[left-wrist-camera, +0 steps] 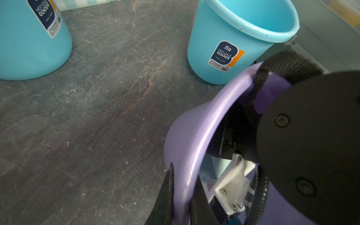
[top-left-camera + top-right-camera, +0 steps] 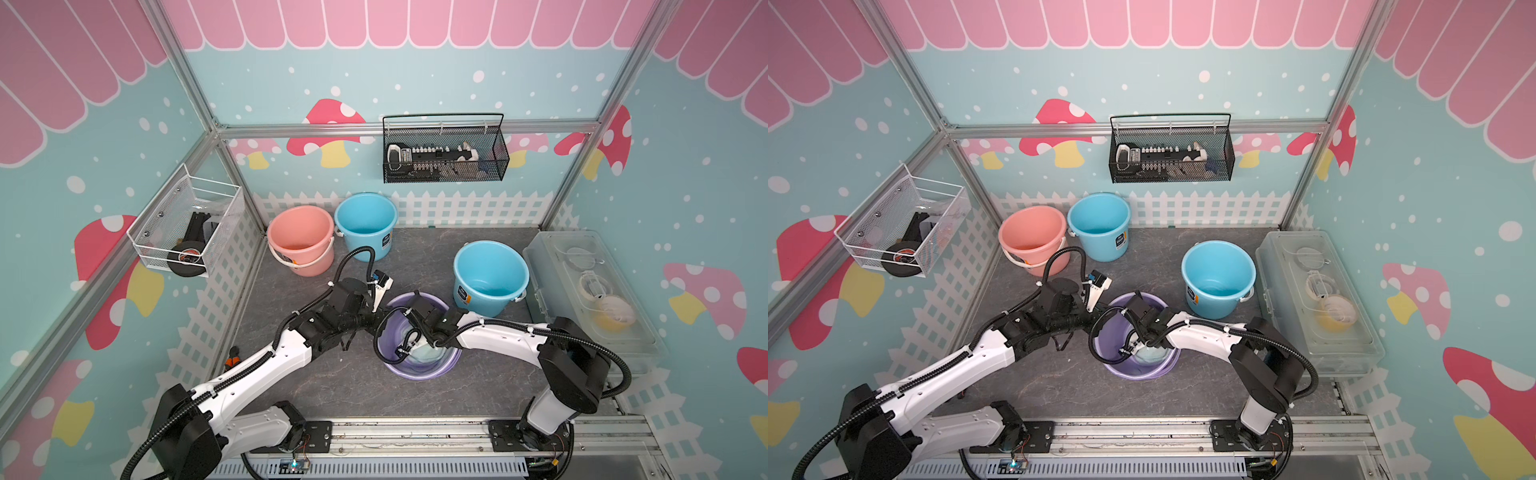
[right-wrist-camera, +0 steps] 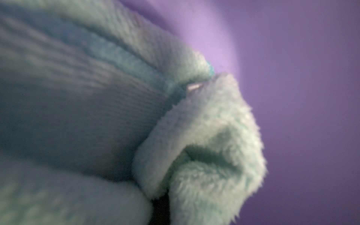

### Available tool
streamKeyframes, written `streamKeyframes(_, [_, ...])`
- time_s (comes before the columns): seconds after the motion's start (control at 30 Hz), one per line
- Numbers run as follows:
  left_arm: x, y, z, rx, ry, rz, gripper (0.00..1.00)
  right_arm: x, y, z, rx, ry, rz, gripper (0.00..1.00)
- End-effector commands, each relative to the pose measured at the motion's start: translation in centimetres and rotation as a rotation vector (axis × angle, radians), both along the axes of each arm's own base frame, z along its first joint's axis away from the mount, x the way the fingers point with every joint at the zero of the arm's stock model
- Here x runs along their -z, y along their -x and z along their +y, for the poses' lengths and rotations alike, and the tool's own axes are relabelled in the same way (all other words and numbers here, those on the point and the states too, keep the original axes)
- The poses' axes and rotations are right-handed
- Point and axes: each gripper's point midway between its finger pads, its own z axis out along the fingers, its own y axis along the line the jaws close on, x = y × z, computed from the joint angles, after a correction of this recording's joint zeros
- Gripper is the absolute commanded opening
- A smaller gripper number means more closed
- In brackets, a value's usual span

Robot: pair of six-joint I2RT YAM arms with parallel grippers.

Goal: Wipe the inside of the bucket with a cloth
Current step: Wipe the dirt from the inside of the bucket.

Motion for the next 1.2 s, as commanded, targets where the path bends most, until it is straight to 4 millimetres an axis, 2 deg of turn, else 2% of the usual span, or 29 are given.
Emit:
streamKeyframes(0.0, [-1.2,-1.0,0.7,-0.041,-0.034,-0.047,0.0,1.9,6.2,-5.2,0.098,0.169,0.308,0.01])
streamKeyframes(0.13, [-1.3,-1.2,0.6,-0.042,-0.03,-0.059,0.0,2.2,9.8,-4.0,0.098,0.099,0.504,0.01])
streamKeyframes(0.27, [-1.2,-1.2,0.0,-0.028,-0.019,-0.062,0.0,1.8,12.6,-1.1,0.05,-0.053,0.673,0.0])
streamKeyframes(0.37, [-1.1,-1.1,-0.6,-0.02,-0.014,-0.059,0.0,1.2,13.5,2.0,0.008,-0.206,0.752,0.0])
streamKeyframes(0.47, [-1.1,-1.0,-1.2,-0.008,-0.007,-0.059,0.0,0.4,13.2,5.4,-0.032,-0.385,0.776,0.0])
streamKeyframes(0.57, [-1.1,-0.9,-1.6,-0.003,-0.001,-0.058,0.0,-0.5,11.4,8.7,-0.051,-0.562,0.711,0.0])
streamKeyframes(0.63, [-1.2,-0.8,-1.9,0.003,0.002,-0.057,0.0,-0.9,9.0,10.3,-0.033,-0.65,0.601,0.0])
streamKeyframes(0.7, [-1.3,-0.7,-2.1,0.007,0.005,-0.056,0.0,-1.7,5.7,11.4,-0.002,-0.722,0.433,0.01])
streamKeyframes(0.77, [-1.3,-0.6,-2.3,0.013,0.006,-0.055,0.0,-2.4,3.1,11.7,0.013,-0.748,0.279,0.01])
streamKeyframes(0.93, [-1.1,-0.5,-2.4,0.015,0.006,-0.049,0.0,-4.5,-2.4,10.9,0.01,-0.68,-0.115,0.02])
streamKeyframes(1.07, [-1.4,-0.6,-2.4,0.012,0.007,-0.056,0.0,-4.7,-4.4,8.8,-0.026,-0.504,-0.3,0.03])
streamKeyframes(1.17, [-1.6,-0.7,-2.1,-0.001,-0.006,-0.065,0.0,-4.2,-4.7,6.7,-0.061,-0.332,-0.359,0.03])
